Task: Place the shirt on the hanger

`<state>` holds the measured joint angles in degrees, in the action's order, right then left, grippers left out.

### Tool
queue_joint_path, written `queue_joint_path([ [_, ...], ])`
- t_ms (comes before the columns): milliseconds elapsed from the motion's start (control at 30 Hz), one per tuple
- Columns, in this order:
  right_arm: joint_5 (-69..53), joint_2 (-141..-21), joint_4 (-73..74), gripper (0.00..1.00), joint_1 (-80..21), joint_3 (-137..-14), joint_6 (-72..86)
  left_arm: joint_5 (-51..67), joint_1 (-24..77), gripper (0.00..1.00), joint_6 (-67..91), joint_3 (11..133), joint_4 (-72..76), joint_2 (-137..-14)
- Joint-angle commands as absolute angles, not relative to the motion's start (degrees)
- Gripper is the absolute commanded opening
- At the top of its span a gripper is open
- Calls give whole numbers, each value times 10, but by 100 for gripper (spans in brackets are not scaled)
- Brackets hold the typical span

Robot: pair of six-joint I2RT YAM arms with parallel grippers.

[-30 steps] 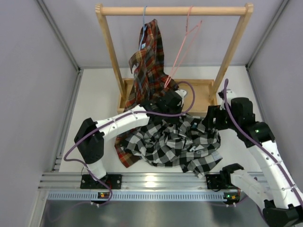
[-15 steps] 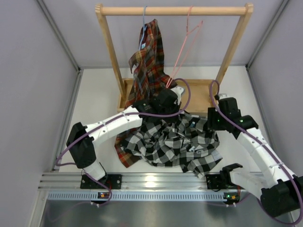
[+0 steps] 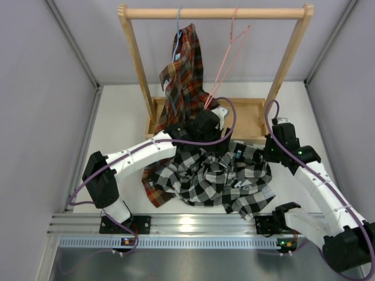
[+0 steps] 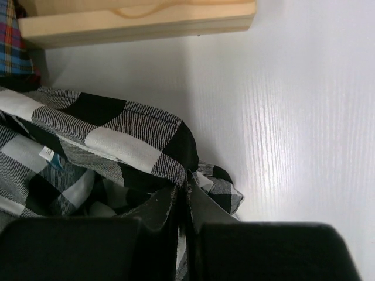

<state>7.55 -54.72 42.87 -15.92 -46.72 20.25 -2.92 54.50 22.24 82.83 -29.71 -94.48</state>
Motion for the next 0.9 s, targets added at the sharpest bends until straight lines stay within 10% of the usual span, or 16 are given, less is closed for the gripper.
queue_joint_path([
  [0, 95, -539, 419, 0, -133, -502, 212, -42, 554, 85, 214, 832, -291, -934],
  [867, -40, -447, 418, 0, -118, -511, 176, 61, 509, 36, 209, 717, -61, -975],
])
